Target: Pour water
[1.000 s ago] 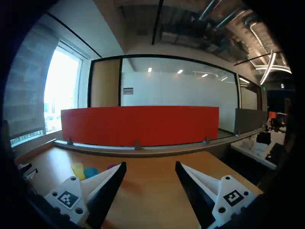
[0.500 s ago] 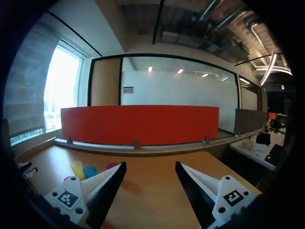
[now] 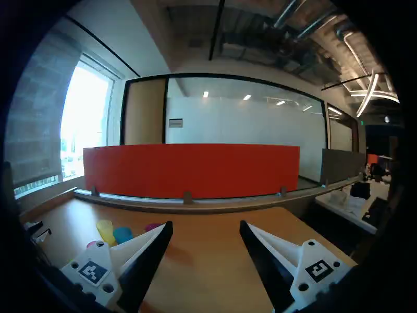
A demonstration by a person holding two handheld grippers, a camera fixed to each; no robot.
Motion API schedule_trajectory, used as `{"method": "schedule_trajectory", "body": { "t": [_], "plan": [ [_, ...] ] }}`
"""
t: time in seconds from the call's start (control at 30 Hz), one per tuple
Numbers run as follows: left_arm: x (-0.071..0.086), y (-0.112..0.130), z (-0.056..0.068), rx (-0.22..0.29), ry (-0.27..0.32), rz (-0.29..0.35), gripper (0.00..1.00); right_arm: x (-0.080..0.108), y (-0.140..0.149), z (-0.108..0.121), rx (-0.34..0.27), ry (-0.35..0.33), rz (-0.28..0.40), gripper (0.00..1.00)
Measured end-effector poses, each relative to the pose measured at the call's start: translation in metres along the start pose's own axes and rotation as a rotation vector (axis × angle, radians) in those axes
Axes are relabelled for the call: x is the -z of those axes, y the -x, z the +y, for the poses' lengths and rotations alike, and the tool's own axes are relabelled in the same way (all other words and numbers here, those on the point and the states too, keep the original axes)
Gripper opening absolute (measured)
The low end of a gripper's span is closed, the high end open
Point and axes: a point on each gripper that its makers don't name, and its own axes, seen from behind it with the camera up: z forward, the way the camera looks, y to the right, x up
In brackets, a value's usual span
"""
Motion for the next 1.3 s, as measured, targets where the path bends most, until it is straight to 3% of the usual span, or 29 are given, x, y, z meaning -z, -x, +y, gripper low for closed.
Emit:
{"method": "schedule_trajectory", "body": {
  "t": [0.77,1.3],
  "plan": [
    [-0.001,0.003,0.001,0.000,0.000,0.000,0.92,-0.007,-0.010,-0.001,0.048,-0.015,0.083,0.99],
    [-0.001,0.003,0.001,0.000,0.000,0.000,0.92,-0.010,0.045,0.007,0.024,-0.038,0.109,0.99]
  ]
}}
